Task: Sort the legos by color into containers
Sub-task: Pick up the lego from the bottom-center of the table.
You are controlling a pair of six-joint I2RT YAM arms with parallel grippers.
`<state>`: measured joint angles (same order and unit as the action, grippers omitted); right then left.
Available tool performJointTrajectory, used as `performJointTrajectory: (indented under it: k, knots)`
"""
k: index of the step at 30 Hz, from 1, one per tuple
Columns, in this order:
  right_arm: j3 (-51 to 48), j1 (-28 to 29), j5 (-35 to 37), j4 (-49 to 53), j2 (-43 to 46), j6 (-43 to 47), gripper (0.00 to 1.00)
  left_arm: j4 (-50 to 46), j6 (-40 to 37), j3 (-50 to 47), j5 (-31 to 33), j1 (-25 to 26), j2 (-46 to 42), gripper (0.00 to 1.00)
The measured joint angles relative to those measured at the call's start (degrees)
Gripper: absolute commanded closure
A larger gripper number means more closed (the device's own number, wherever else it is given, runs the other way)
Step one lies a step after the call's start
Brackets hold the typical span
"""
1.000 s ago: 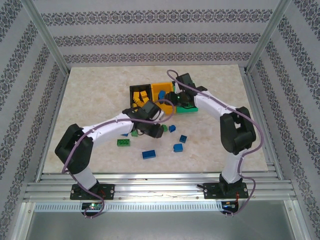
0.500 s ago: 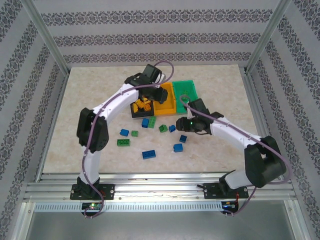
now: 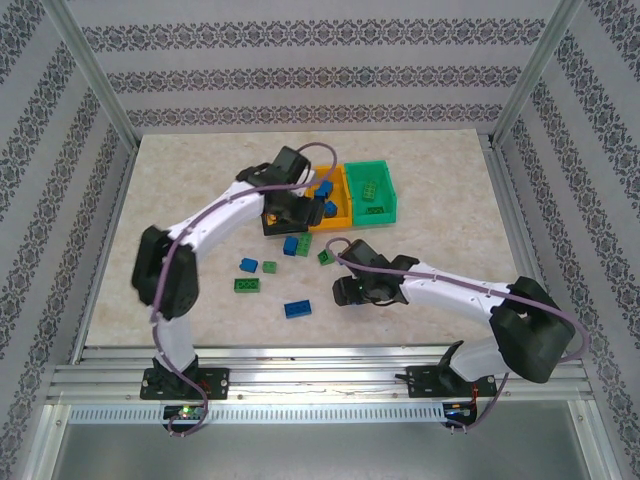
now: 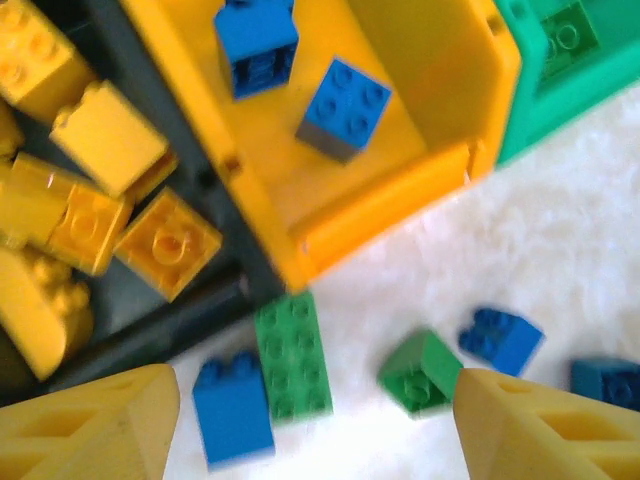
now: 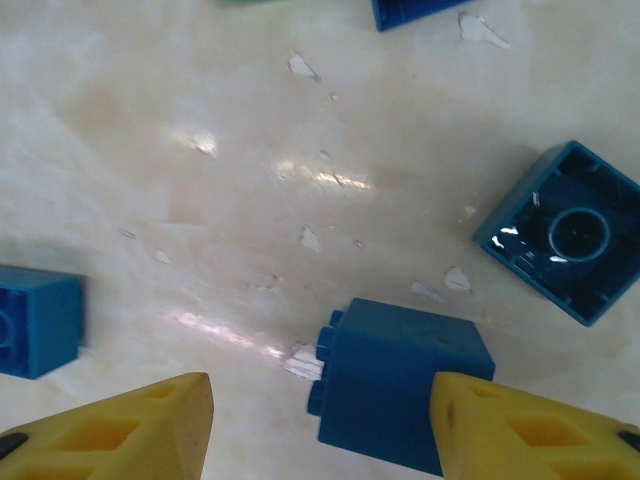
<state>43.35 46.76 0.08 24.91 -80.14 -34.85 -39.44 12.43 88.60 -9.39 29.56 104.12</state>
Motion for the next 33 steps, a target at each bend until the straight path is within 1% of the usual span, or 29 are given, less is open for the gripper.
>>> performJointTrajectory:
  k: [3, 6, 7, 10, 14, 19, 21, 29, 33]
  knots:
    - [0.15, 0.39, 1.92, 0.81, 0.00, -0.24, 0.40, 3.85, 0.52, -12.11, -1.64, 0.00, -11.30, 0.25]
    - [0.44, 0.37, 4.50, 2.49, 0.00, -0.70, 0.39, 7.30, 1.51, -22.91, -5.11, 0.07, -20.28, 0.24]
    - [0.44, 0.37, 5.18, 3.04, 0.02, -0.83, 0.39, 8.26, 1.75, -25.73, -6.10, 0.11, -22.10, 0.22]
    - [0.44, 0.24, 6.84, 4.37, 0.20, -0.85, 0.39, 10.80, 3.10, -35.06, -9.03, 0.85, -26.84, 0.22]
    - [0.44, -0.46, 7.45, 5.35, 0.37, -0.83, 0.38, 12.70, 5.16, -43.10, -12.52, 3.82, -29.24, 0.19]
    - [-0.04, -0.92, 8.11, 5.73, 0.50, -0.81, 0.37, 13.51, 5.42, -44.09, -14.60, 9.64, -27.15, 0.18]
    - [-0.68, -1.55, 8.33, 5.77, 1.01, -0.81, 0.37, 13.57, 5.35, -44.09, -14.60, 11.15, -25.20, 0.18]
    - [-2.29, -2.32, 9.60, 7.50, -0.66, -0.76, 0.36, 13.60, 3.50, -43.45, -12.81, 13.20, -19.34, 0.18]
    - [-2.89, -3.76, 9.53, 6.93, -2.38, -0.57, 0.39, 13.94, 3.08, -42.58, -12.13, 14.03, -16.92, 0.19]
